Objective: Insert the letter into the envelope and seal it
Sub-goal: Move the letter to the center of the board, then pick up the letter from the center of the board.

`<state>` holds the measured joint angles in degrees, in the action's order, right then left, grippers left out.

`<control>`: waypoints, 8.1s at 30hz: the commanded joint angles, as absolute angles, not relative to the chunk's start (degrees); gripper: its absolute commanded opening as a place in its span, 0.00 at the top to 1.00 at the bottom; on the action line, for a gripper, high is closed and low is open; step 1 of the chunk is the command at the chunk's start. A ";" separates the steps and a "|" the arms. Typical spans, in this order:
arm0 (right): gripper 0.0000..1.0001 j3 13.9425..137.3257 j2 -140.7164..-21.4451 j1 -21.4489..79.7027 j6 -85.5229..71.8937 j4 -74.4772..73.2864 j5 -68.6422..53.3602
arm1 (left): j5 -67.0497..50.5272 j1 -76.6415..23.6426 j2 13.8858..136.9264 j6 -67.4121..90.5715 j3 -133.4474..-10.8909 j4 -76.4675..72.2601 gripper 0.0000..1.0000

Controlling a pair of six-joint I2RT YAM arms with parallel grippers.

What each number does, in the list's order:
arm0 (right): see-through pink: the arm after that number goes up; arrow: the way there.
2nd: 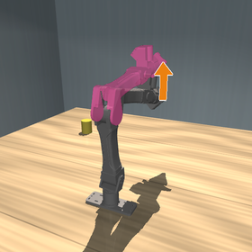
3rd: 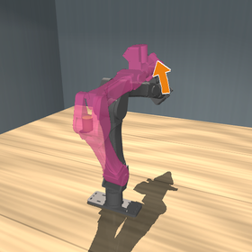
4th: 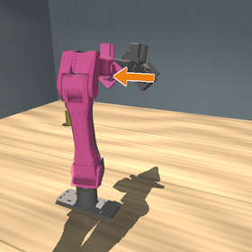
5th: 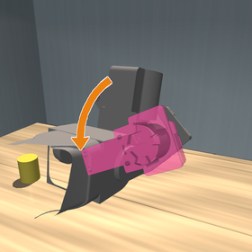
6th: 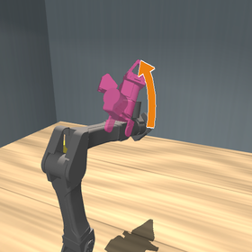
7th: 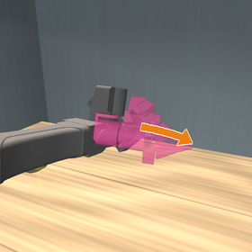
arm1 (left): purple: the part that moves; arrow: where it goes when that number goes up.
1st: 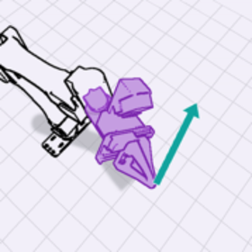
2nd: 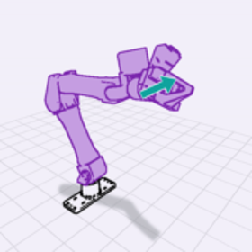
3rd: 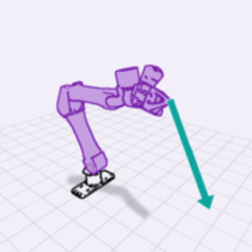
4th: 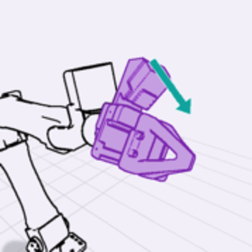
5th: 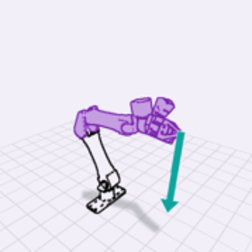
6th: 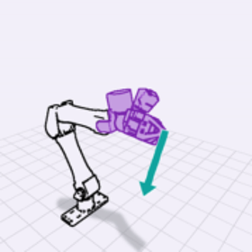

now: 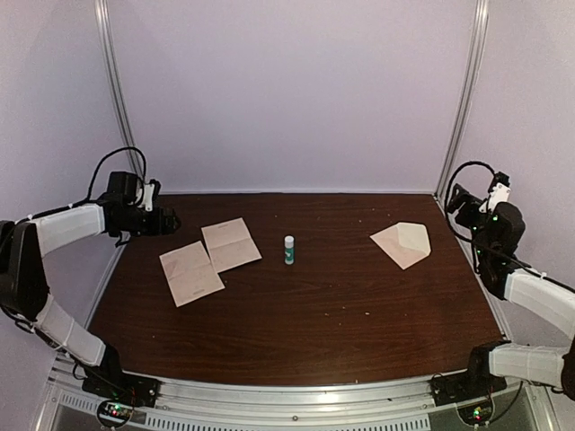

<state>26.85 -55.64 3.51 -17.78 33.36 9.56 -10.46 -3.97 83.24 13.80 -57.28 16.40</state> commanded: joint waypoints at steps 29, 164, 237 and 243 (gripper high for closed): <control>0.00 24.67 -55.52 3.45 -16.17 35.29 4.55 | -21.66 -10.00 93.12 26.22 -44.34 8.73 0.24; 0.00 40.29 -61.37 35.91 -33.42 3.79 -19.39 | -10.19 -60.86 88.13 59.74 -42.53 9.36 0.04; 0.35 54.29 -93.54 34.46 -23.42 -10.53 -34.89 | 1.94 -56.18 101.93 40.34 -54.70 3.83 0.08; 0.40 57.35 -100.13 33.96 -22.60 -9.71 -37.64 | 2.57 -56.29 102.70 39.63 -55.50 3.96 0.14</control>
